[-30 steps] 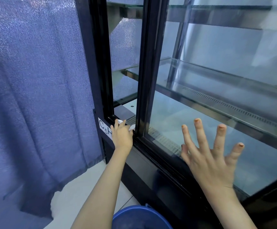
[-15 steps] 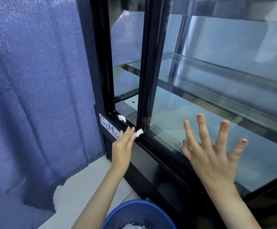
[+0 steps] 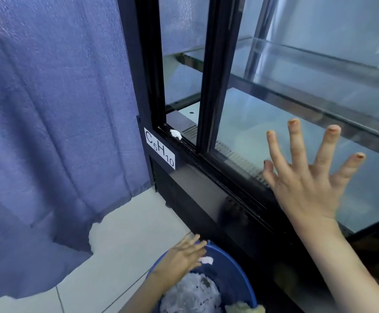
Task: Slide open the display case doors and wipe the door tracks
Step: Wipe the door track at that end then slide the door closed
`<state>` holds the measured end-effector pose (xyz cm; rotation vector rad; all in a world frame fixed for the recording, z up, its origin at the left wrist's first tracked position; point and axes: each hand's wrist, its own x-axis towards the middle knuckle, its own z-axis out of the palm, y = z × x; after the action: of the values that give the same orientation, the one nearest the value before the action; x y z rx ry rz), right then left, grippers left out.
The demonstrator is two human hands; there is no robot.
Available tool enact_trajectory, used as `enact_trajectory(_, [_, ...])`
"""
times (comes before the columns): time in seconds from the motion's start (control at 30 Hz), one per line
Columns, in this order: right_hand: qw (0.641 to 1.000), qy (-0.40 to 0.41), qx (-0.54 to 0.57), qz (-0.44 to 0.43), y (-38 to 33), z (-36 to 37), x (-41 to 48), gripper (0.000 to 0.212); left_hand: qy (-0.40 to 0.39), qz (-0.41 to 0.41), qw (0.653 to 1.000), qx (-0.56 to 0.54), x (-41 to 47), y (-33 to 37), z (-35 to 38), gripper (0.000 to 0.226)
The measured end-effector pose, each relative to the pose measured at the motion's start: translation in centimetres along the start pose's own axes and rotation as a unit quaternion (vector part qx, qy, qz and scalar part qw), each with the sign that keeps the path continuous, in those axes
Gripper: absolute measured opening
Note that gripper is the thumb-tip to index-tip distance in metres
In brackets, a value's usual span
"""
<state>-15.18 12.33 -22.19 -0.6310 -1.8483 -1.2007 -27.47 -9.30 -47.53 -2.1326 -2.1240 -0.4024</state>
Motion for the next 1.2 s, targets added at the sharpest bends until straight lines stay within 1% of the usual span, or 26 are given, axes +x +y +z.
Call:
enact_trajectory(0.03, [1.000, 0.000, -0.002, 0.001, 0.0, 0.0, 0.0, 0.056, -0.057, 0.007, 0.997, 0.047, -0.6, 0.2, 0.2, 0.052])
enact_trajectory(0.07, [1.000, -0.001, -0.001, 0.002, 0.0, 0.0, 0.0, 0.056, -0.093, 0.015, 0.992, 0.080, -1.1, 0.2, 0.5, 0.059])
enact_trajectory(0.1, [1.000, -0.001, 0.000, 0.001, 0.0, 0.0, 0.0, 0.056, -0.112, 0.015, 0.988, 0.103, -1.5, 0.1, 0.7, 0.063])
enact_trajectory(0.13, [1.000, -0.002, 0.000, 0.001, -0.1, 0.0, 0.1, 0.056, -0.101, 0.020, 0.986, 0.128, -1.7, 0.1, 0.7, 0.065])
enact_trajectory(0.17, [1.000, -0.002, -0.001, 0.000, -0.1, 0.0, 0.1, 0.056, -0.074, 0.012, 0.988, 0.136, -1.7, 0.0, 0.5, 0.065])
enact_trajectory(0.2, [1.000, -0.001, 0.000, 0.000, 0.0, 0.0, 0.1, 0.057, -0.018, -0.006, 0.993, 0.120, -1.3, -0.2, 0.2, 0.062])
enact_trajectory(0.23, [1.000, 0.001, 0.002, 0.000, 0.0, 0.0, 0.0, 0.057, 0.049, -0.042, 0.995, 0.079, -0.6, -0.6, -0.5, 0.055])
enact_trajectory(0.27, [1.000, 0.002, 0.003, -0.001, 0.0, 0.1, -0.1, 0.058, 0.127, -0.080, 0.988, 0.042, 0.5, -1.3, -1.6, 0.047])
enact_trajectory(0.3, [1.000, 0.003, 0.003, -0.002, 0.0, 0.2, -0.3, 0.060, 0.207, -0.118, 0.971, 0.014, 1.7, -2.0, -3.0, 0.038])
enact_trajectory(0.37, [1.000, 0.006, -0.001, -0.003, 0.1, 0.5, -0.6, 0.062, 0.343, -0.189, 0.920, -0.009, 4.9, -4.1, -6.7, 0.028])
enact_trajectory(0.4, [1.000, 0.008, -0.003, -0.003, 0.1, 0.6, -0.7, 0.062, 0.385, -0.227, 0.894, -0.019, 6.6, -5.2, -8.8, 0.028])
enact_trajectory(0.43, [1.000, 0.011, -0.009, -0.005, 0.1, 0.7, -0.7, 0.062, 0.410, -0.265, 0.872, -0.034, 8.3, -6.4, -11.0, 0.029])
enact_trajectory(0.5, [1.000, 0.009, -0.012, -0.009, 0.1, 0.7, -0.8, 0.062, 0.413, -0.332, 0.845, -0.073, 11.1, -8.6, -14.1, 0.030])
enact_trajectory(0.53, [1.000, 0.008, -0.009, -0.010, 0.2, 0.7, -0.8, 0.062, 0.396, -0.357, 0.842, -0.085, 12.4, -9.6, -15.2, 0.032])
enact_trajectory(0.6, [1.000, 0.005, -0.006, -0.011, 0.1, 0.6, -0.9, 0.063, 0.323, -0.389, 0.860, -0.067, 14.4, -11.7, -16.2, 0.043])
enact_trajectory(0.63, [1.000, 0.005, -0.007, -0.012, 0.1, 0.7, -0.9, 0.063, 0.274, -0.399, 0.873, -0.055, 15.3, -12.5, -16.4, 0.050])
enact_trajectory(0.7, [1.000, 0.004, -0.011, -0.013, 0.1, 0.6, -0.9, 0.063, 0.178, -0.424, 0.888, -0.033, 16.9, -13.8, -16.0, 0.062])
enact_trajectory(0.73, [1.000, 0.004, -0.012, -0.014, 0.1, 0.7, -0.9, 0.063, 0.145, -0.434, 0.889, -0.025, 17.5, -14.4, -15.7, 0.063])
enact_trajectory(0.8, [1.000, 0.004, -0.013, -0.013, 0.1, 0.7, -0.9, 0.063, 0.120, -0.452, 0.884, -0.020, 18.4, -15.2, -15.1, 0.055])
enact_trajectory(0.9, [1.000, 0.001, -0.016, -0.014, 0.0, 0.7, -0.8, 0.060, 0.112, -0.476, 0.872, -0.014, 19.3, -15.5, -15.2, 0.027])
enact_trajectory(0.93, [1.000, 0.000, -0.017, -0.014, 0.0, 0.7, -0.8, 0.060, 0.123, -0.490, 0.863, -0.017, 19.4, -15.3, -15.2, 0.022])
enact_trajectory(1.0, [1.000, 0.002, -0.019, -0.014, 0.0, 0.7, -0.8, 0.060, 0.150, -0.517, 0.842, -0.034, 19.7, -14.9, -15.4, 0.019])
enact_trajectory(1.03, [1.000, 0.002, -0.021, -0.014, 0.1, 0.7, -0.8, 0.060, 0.158, -0.521, 0.838, -0.039, 19.8, -14.7, -15.4, 0.021])
enact_trajectory(1.1, [1.000, 0.003, -0.024, -0.014, 0.1, 0.8, -0.8, 0.061, 0.178, -0.504, 0.844, -0.038, 19.6, -14.4, -15.3, 0.023])
enact_trajectory(1.13, [1.000, 0.005, -0.027, -0.013, 0.0, 0.8, -0.8, 0.062, 0.200, -0.487, 0.849, -0.050, 19.4, -14.2, -15.3, 0.022])
enact_trajectory(1.2, [0.999, 0.010, -0.031, -0.009, 0.0, 0.9, -0.8, 0.063, 0.269, -0.451, 0.845, -0.098, 18.6, -13.4, -15.6, 0.020])
